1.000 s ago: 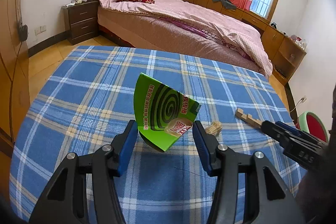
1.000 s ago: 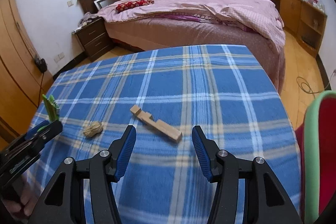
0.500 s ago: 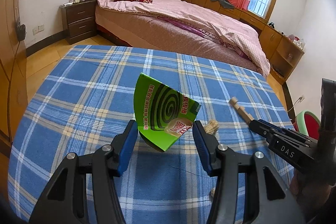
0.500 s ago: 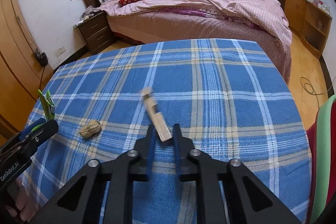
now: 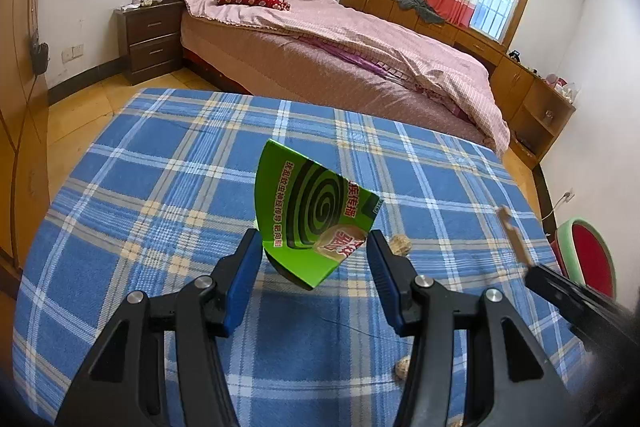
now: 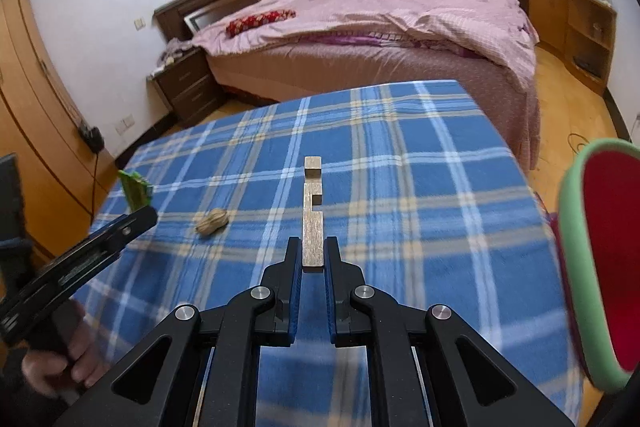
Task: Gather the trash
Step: 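Carry the green box and wooden stick over the red bin with both grippers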
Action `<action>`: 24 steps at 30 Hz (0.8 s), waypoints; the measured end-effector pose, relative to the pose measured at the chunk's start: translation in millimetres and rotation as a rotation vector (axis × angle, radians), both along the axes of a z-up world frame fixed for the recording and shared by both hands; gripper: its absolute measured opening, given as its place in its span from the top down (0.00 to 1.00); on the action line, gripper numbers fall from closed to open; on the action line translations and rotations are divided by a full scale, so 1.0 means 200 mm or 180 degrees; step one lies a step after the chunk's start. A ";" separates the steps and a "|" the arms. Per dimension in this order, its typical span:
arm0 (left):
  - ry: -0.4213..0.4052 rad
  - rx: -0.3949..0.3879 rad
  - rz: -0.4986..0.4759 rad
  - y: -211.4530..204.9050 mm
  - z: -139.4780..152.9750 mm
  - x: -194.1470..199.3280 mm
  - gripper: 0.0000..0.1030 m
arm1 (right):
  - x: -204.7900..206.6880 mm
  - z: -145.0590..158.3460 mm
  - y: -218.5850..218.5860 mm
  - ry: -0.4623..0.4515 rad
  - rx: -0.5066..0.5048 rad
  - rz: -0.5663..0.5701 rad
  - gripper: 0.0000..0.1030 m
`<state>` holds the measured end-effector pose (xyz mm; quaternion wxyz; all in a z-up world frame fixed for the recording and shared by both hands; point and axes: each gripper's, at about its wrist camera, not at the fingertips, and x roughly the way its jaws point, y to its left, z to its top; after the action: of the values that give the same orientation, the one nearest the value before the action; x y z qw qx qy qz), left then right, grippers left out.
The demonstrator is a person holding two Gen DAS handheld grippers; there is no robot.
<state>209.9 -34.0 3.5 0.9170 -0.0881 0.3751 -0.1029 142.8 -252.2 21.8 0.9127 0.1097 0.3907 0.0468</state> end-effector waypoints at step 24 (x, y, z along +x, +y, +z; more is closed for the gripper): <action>-0.0103 -0.0023 -0.0626 -0.31 0.21 -0.25 0.47 | -0.76 0.16 -0.67 -0.0376 0.0342 -0.1276 0.90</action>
<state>159.6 -96.3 46.1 0.9081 -0.0525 0.3667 -0.1952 -10.1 -386.0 53.8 0.9180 0.2307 0.3039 -0.1085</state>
